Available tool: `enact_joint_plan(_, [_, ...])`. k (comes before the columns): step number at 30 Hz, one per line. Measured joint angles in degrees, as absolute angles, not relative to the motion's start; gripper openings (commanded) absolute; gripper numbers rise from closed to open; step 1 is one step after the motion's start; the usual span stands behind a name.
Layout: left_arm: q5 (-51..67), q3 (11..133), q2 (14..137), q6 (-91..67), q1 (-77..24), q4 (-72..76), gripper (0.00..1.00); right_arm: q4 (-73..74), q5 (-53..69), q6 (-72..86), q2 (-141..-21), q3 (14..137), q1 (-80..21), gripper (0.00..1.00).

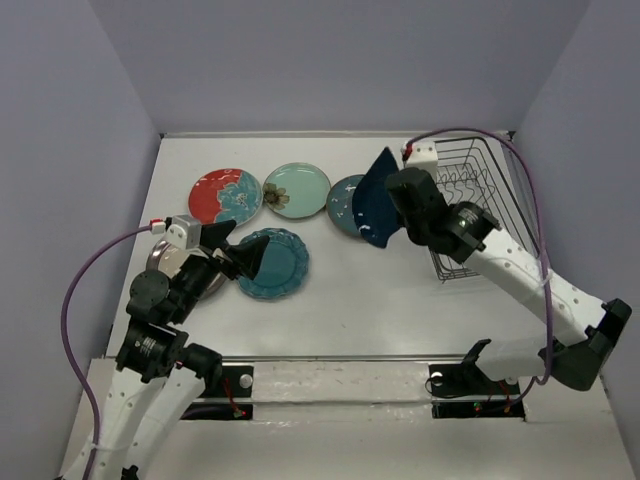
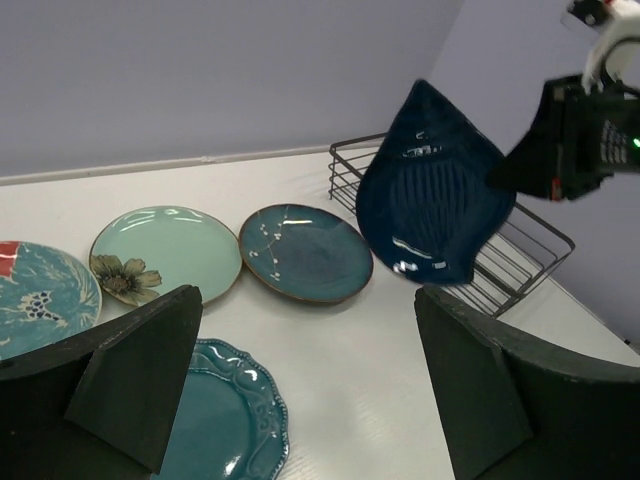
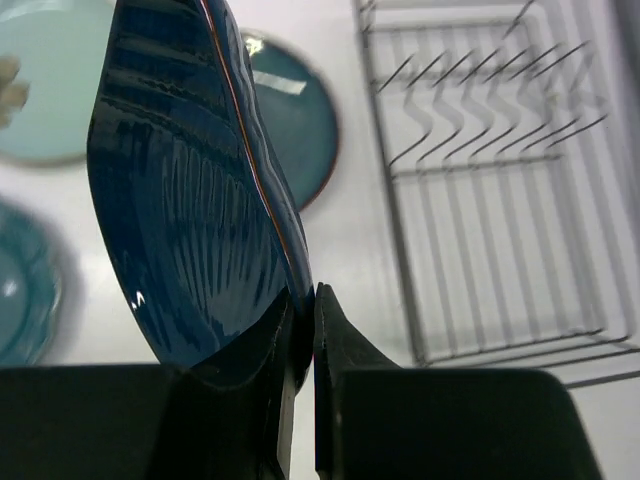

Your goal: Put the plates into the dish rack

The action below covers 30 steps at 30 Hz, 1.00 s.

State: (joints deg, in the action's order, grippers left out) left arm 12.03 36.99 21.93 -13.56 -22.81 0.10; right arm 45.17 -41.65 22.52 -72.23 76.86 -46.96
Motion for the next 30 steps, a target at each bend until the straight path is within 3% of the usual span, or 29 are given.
enact_joint_plan(8, [11.73,36.99,19.27,-13.56,-24.67,0.1,0.99,46.61,-52.1,0.91,-85.84,94.78,-31.48,0.07])
enact_joint_plan(18, [9.56,36.99,15.86,-13.02,-31.22,-0.47,0.99,47.16,-56.34,-12.64,-99.02,103.85,-14.9,0.07])
enact_joint_plan(30, [3.18,37.63,14.31,-11.16,-42.7,-3.66,0.99,43.81,-59.79,-21.28,-109.12,106.45,-9.8,0.07])
